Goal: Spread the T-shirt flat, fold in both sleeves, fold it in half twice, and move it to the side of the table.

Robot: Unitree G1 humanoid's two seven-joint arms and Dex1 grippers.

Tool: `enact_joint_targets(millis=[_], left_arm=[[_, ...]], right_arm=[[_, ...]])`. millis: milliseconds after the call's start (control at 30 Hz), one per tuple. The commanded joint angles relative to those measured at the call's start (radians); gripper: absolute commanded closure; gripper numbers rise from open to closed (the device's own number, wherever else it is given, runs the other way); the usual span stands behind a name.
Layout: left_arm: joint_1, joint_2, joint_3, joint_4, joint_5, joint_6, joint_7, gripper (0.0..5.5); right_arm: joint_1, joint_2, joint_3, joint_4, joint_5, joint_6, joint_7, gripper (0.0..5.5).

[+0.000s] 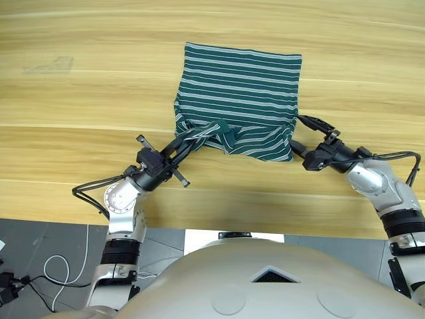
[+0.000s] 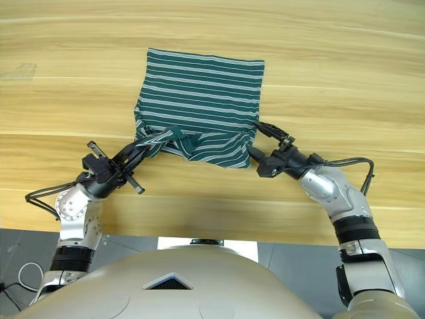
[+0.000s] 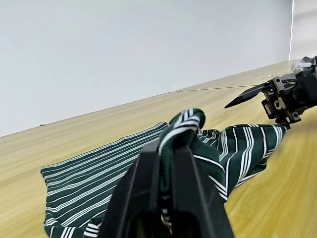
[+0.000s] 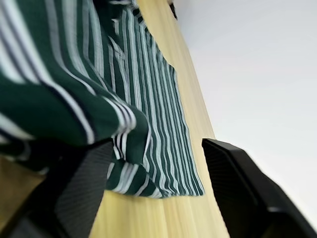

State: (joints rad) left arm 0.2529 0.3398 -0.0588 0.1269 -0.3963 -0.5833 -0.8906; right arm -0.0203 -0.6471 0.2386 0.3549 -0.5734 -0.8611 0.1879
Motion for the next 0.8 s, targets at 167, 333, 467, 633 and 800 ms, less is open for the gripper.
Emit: enact_joint_targets(millis=[167, 333, 467, 633, 800], left_arm=[[-0.035, -0.014, -0.022, 0.015, 0.018, 0.015, -0.009, 5.41], [-0.038, -0.017, -0.025, 0.022, 0.016, 0.010, -0.011, 5.41], [-0.029, -0.022, -0.038, 0.008, 0.021, 0.010, -0.012, 5.41], [-0.027, -0.030, -0.050, 0.013, 0.031, 0.008, -0.010, 5.41], [-0.031, -0.036, -0.051, 0.026, 0.035, 0.008, -0.008, 5.41]], right_arm=[[-0.041, -0.001, 0.043, 0.038, -0.056, -0.003, -0.028, 3.56], [-0.050, -0.004, 0.058, 0.052, -0.060, 0.000, -0.044, 4.49], [-0.063, -0.013, 0.065, 0.064, -0.070, 0.000, -0.045, 5.20], [-0.084, -0.021, 0.079, 0.065, -0.114, 0.009, -0.060, 5.48], [-0.080, -0.032, 0.090, 0.068, -0.103, 0.033, -0.026, 5.07]])
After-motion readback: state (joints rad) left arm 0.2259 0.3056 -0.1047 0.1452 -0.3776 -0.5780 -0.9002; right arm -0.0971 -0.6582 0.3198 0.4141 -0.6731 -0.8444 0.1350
